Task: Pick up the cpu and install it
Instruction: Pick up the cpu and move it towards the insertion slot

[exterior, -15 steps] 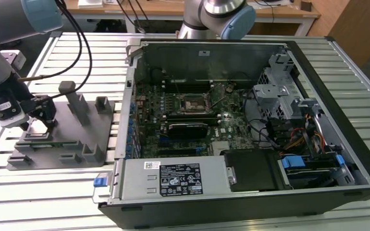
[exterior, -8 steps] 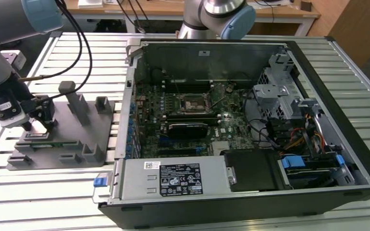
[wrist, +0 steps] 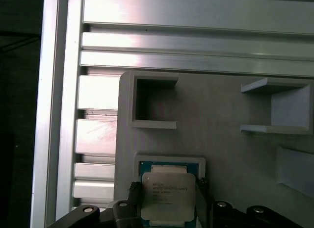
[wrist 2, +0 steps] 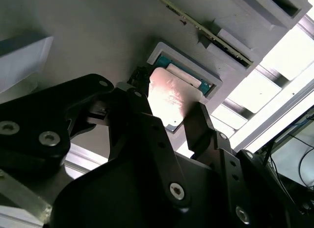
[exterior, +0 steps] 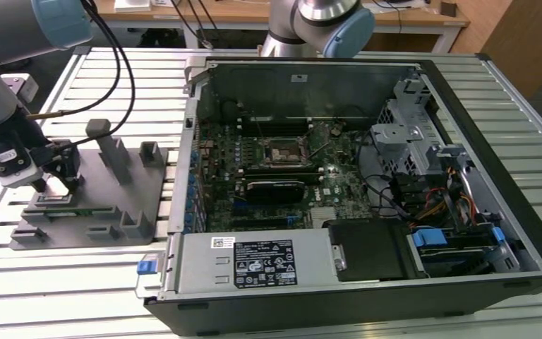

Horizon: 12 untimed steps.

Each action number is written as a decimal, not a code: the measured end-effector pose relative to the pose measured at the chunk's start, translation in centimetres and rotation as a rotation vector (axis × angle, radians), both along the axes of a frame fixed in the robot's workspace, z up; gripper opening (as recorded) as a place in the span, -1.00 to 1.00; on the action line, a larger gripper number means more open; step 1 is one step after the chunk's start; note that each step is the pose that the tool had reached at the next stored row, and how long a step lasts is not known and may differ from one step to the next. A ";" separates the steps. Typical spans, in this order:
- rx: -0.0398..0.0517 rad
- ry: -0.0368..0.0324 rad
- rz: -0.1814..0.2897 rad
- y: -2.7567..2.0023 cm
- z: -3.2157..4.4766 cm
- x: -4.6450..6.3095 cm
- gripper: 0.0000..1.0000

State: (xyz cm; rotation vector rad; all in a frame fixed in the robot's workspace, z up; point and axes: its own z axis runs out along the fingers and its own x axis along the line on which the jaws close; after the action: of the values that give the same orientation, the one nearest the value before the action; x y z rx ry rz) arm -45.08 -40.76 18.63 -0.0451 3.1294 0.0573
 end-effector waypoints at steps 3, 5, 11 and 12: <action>0.0001 0.0000 0.000 0.00 0.00 0.0 0.20; 0.0002 0.0000 0.000 0.00 0.00 0.0 0.20; 0.0004 0.0001 0.000 0.00 0.02 0.0 0.17; 0.0004 0.0002 0.000 0.00 0.05 0.0 0.05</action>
State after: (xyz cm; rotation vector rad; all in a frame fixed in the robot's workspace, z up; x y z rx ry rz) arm -45.07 -40.76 18.69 -0.0451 3.1296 0.0580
